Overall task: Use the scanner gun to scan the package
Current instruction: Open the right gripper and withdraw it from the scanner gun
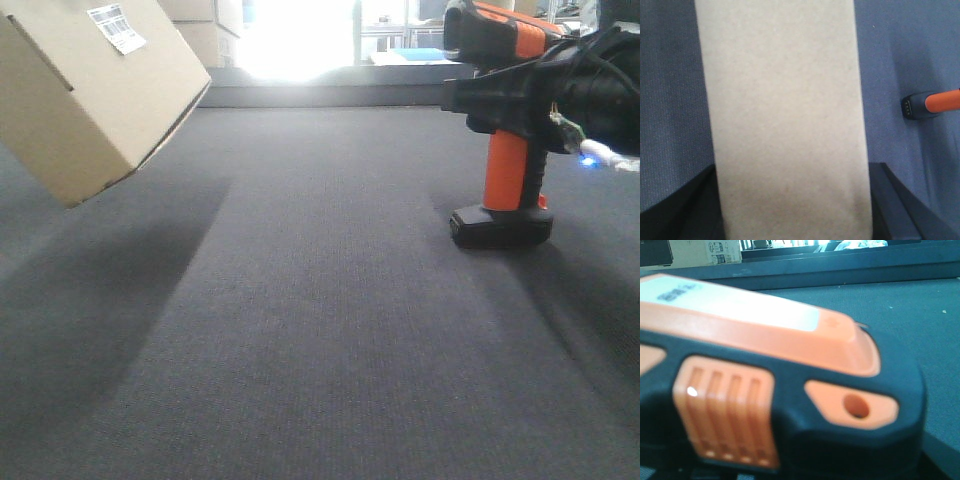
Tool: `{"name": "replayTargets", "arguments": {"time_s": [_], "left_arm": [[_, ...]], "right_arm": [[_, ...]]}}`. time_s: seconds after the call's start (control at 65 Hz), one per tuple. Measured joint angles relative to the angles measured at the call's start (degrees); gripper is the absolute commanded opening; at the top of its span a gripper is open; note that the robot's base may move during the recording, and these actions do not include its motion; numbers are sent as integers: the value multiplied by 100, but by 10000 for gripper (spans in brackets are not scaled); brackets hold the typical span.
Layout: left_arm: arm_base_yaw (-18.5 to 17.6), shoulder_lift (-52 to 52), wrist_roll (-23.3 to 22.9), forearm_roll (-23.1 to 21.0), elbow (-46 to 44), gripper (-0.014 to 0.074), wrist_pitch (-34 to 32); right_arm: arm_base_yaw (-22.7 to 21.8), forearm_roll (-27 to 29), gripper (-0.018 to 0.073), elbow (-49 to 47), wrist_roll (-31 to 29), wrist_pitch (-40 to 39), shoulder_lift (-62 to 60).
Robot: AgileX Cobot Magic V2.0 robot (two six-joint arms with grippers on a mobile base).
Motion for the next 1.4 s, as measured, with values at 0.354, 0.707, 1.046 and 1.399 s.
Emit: {"name": "replayTargets", "arguments": {"time_s": [0.354,0.707,1.046,1.399], "left_arm": [[0,0,0,0,0,-111,0],[0,0,0,0,0,-111,0],[0,0,0,0,0,-111,0],[0,0,0,108,0,-111,0]], "right_arm": [[0,-11,570,0,0,269,0],[0,66,570,0,-65,853,-463],[0,92,570,0,-241,1656,-552],[0,509,570,319,-761,1944,-1144]]}}
